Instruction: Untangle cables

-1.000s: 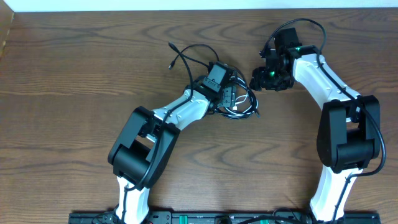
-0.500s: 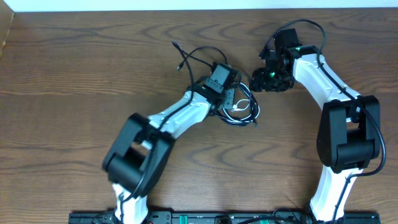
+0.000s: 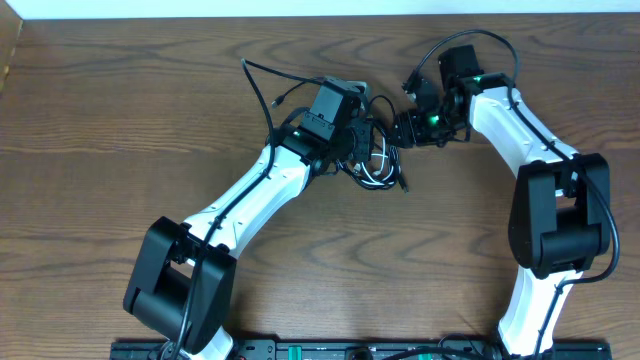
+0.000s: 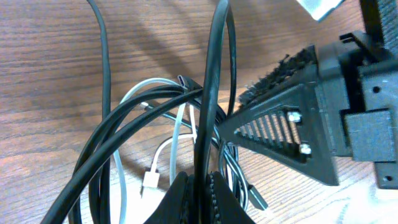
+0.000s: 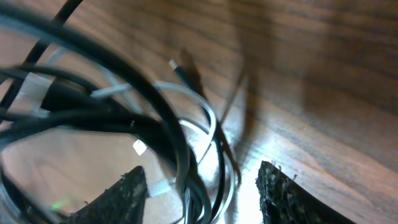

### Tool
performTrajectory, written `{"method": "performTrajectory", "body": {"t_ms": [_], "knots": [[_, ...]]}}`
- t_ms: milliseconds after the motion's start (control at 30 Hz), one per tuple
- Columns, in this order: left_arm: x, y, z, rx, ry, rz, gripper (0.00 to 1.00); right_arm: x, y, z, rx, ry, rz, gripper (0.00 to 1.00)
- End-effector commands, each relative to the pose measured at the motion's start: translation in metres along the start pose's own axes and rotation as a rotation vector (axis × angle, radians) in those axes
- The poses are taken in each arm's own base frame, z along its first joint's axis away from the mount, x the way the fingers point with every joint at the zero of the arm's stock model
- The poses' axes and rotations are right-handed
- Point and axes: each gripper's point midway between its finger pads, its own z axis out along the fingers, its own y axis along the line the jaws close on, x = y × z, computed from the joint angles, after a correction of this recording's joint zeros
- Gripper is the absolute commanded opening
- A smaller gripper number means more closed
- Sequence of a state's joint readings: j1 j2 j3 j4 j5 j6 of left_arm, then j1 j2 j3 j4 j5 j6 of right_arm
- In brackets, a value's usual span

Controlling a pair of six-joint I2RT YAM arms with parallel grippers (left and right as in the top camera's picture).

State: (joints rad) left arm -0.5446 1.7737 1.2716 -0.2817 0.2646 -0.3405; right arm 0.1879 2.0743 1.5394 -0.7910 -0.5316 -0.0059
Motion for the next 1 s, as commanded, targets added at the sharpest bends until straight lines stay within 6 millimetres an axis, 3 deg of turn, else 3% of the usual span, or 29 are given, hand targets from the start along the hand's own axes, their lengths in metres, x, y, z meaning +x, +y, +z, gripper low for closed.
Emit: {"method": "performTrajectory", "body": {"t_ms": [0, 100, 200, 367, 600, 667, 767, 967], "knots": [[-0.023, -0.019, -0.029, 0.070, -0.073, -0.011, 0.07, -0.007, 0.002, -0.006, 0.099, -0.035, 0.038, 0.52], [-0.040, -0.025, -0.058, 0.091, -0.144, -0.018, 0.07, -0.005, -0.015, -0.003, 0.232, -0.043, 0.132, 0.47], [-0.060, -0.032, -0.099, 0.116, -0.241, -0.009, 0.07, -0.006, -0.020, -0.003, 0.256, -0.050, 0.162, 0.34], [-0.079, -0.034, -0.146, 0.138, -0.350, -0.031, 0.07, -0.006, -0.028, -0.005, 0.304, -0.063, 0.211, 0.24], [-0.103, -0.002, -0.200, 0.093, -0.489, -0.075, 0.07, -0.003, -0.031, -0.006, 0.307, -0.054, 0.221, 0.24], [-0.105, 0.012, -0.208, 0.067, -0.505, -0.097, 0.08, -0.003, -0.031, -0.006, 0.307, -0.053, 0.219, 0.24], [-0.098, 0.023, -0.205, 0.040, -0.472, -0.122, 0.07, -0.002, -0.028, -0.005, 0.291, -0.043, 0.180, 0.25], [-0.060, 0.025, -0.154, 0.007, -0.263, -0.151, 0.08, 0.002, -0.015, -0.002, 0.213, -0.007, 0.088, 0.36]]}}
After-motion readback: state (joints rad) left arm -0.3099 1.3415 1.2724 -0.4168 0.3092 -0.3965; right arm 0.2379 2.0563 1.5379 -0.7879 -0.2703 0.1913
